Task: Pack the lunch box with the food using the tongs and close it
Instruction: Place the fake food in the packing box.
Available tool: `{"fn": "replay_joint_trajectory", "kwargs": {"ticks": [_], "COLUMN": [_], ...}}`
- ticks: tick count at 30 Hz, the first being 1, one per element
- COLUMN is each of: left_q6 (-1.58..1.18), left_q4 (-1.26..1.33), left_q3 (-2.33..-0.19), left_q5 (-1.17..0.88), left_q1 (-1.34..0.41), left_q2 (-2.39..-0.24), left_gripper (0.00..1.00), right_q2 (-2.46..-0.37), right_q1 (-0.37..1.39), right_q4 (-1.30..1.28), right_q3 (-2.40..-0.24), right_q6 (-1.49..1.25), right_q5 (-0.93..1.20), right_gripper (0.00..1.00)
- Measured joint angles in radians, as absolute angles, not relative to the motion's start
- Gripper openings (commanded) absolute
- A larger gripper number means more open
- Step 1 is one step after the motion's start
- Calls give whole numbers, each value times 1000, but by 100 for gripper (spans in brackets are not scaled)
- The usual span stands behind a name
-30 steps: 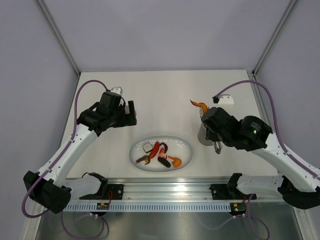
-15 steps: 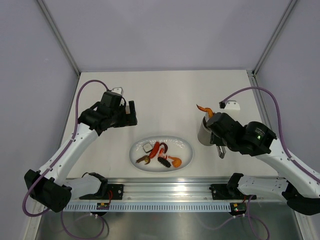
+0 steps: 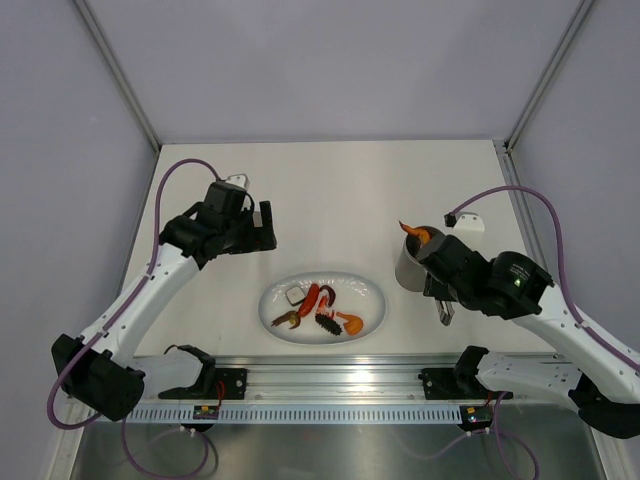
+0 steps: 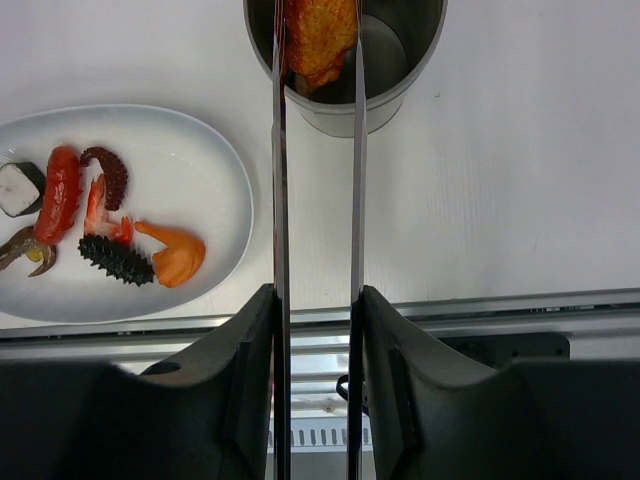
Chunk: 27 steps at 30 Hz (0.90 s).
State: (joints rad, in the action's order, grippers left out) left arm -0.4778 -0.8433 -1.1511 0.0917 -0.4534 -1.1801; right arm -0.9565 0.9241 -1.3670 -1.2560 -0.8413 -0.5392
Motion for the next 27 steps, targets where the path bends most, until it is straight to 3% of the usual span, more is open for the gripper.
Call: {"fn": "replay_joint_trajectory", "kwargs": {"ticks": [6,18,21,23,27], "left_q6": [-477,-478,-478,-478,-478], "left_q4": [-842,-839,-836,-836,-836], "left_q3": [-1151,-1151,-1151,-1151,-1151], "left_q5": [89,88,88,88,88], "left_q1": [-453,-455,-455,-455,-455], "left_q2": [-1187,-1187,-1187,-1187,-1187], "left_gripper": [99,99,99,99,99], "right_q2": [-957,-958,-962,-966,-986], "right_q1": [917,914,914,914,913], "right_q4": [-1367,-1367,-1366,-1367,-1372], "right_q3": [-1246,-1243,-1243,-1246,-1301], "right_q6": [-846,-846,-845,-842,-827], "right_q5": [-538,-538,-538,-538,-537], "right_gripper": [48,56,50,35,16]}}
